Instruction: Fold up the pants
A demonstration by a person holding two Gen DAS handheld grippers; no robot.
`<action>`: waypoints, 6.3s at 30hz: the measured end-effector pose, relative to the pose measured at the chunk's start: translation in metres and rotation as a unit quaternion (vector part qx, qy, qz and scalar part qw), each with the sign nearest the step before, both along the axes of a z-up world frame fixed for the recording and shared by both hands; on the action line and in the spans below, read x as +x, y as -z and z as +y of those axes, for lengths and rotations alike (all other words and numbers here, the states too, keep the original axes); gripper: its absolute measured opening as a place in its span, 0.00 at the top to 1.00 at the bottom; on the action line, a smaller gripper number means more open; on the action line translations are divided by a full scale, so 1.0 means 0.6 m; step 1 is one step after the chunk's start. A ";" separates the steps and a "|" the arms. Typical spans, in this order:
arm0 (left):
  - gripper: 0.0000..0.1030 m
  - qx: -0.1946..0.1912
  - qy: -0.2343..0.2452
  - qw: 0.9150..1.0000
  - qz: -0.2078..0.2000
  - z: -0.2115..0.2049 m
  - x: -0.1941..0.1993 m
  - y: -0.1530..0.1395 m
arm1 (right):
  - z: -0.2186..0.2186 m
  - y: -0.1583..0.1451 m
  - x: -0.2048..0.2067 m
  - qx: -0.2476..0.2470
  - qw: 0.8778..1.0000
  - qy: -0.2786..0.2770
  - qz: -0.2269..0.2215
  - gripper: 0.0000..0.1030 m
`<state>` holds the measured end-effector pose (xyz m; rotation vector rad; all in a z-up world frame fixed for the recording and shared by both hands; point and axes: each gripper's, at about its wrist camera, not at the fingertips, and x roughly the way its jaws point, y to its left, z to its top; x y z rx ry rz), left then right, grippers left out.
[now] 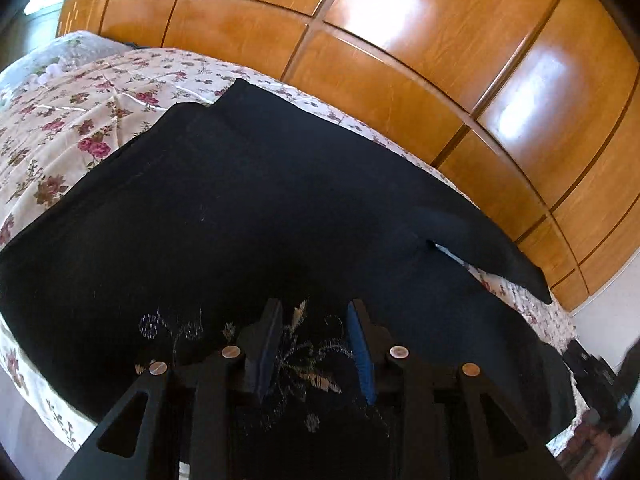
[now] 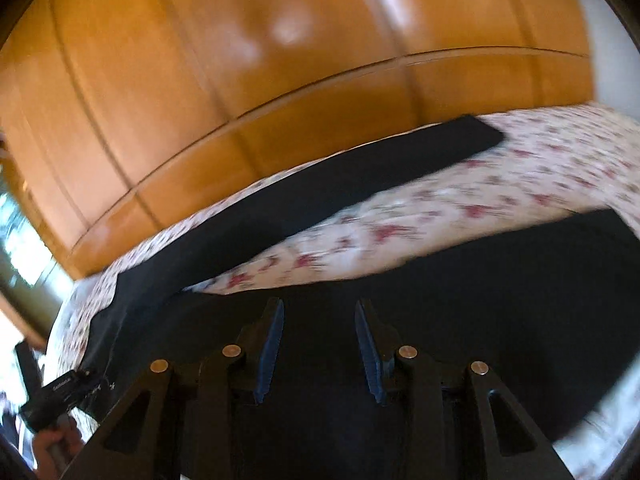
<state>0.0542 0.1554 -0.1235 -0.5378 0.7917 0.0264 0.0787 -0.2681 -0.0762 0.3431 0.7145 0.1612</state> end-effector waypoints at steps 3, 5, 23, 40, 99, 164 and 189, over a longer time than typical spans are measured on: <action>0.67 -0.026 -0.004 1.000 -0.002 0.023 0.015 -0.014 | 0.046 0.010 0.061 -0.003 0.999 -0.032 0.010 0.63; 0.67 -0.034 -0.015 0.999 -0.008 0.041 0.028 -0.025 | 0.065 0.020 0.093 -0.009 0.999 -0.044 0.013 0.63; 0.62 -0.004 -0.128 0.991 0.040 0.233 0.358 -0.038 | 0.083 0.090 0.158 0.012 0.997 -0.058 0.056 0.62; 0.89 0.009 -0.137 0.989 0.053 0.252 0.453 0.021 | 0.079 0.094 0.153 0.016 0.998 -0.052 0.039 0.62; 0.93 -0.084 -0.125 0.981 -0.125 0.142 0.021 0.067 | 0.156 0.021 0.476 0.073 0.973 0.050 0.214 0.40; 0.94 -0.207 -0.105 0.955 -0.185 0.277 -0.149 -0.067 | 0.116 -0.062 -0.047 0.072 0.995 -0.072 -0.008 0.89; 0.78 -0.114 -0.216 0.967 -0.070 0.251 -0.220 0.031 | 0.118 0.070 -0.075 0.123 0.985 -0.090 0.081 0.82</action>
